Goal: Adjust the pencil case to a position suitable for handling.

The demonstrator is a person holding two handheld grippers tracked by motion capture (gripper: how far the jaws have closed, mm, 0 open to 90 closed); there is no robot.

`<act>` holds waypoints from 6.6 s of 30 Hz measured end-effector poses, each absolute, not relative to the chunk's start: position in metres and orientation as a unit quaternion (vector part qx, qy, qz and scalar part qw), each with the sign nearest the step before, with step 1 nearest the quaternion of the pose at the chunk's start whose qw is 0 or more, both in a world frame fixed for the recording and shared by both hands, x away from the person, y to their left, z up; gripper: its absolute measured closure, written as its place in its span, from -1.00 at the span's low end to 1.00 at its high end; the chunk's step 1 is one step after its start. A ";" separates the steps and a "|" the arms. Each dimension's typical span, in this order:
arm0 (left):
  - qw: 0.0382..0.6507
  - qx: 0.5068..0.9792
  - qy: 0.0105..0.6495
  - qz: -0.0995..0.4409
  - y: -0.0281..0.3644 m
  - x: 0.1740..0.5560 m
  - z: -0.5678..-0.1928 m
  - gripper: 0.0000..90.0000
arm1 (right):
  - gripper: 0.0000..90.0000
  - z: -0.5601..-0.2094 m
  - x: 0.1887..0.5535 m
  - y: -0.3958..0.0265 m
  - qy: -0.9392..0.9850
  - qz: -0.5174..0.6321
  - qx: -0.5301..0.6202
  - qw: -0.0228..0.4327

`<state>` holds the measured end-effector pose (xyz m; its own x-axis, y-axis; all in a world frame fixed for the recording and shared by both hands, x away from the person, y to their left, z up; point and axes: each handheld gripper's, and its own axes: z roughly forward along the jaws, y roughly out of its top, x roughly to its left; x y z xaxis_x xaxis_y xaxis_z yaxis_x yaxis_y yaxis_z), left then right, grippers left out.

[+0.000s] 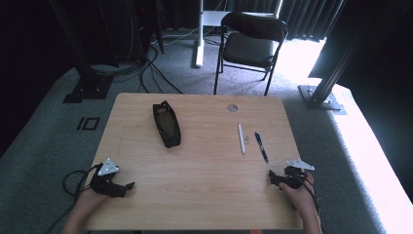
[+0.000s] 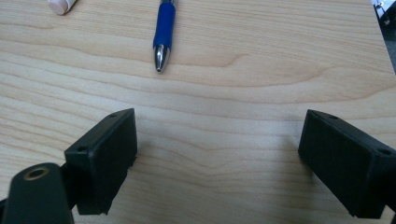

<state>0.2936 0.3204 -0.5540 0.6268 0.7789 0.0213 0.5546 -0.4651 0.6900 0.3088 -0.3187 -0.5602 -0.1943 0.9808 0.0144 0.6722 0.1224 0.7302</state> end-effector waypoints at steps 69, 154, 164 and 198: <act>0.331 0.838 0.399 0.170 0.321 0.293 -0.554 -0.96 | -0.69 -0.507 0.379 -0.073 0.773 0.443 0.411 0.194; 0.330 0.838 0.399 0.170 0.321 0.293 -0.554 -0.96 | 0.66 -0.509 0.335 -0.115 0.820 0.419 0.377 0.097; 0.330 0.837 0.401 0.171 0.321 0.293 -0.554 -0.96 | 0.66 -0.509 0.311 -0.151 0.817 0.420 0.386 0.087; 0.330 0.837 0.401 0.171 0.321 0.294 -0.554 -0.96 | 0.39 -0.502 0.264 -0.225 0.806 0.431 0.396 0.085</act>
<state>0.2935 0.3215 -0.5541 0.6195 0.7847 0.0224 0.5586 -0.4607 0.6898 0.2638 -0.2250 -0.5017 -0.6717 0.7122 0.2038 0.5656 0.3153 0.7620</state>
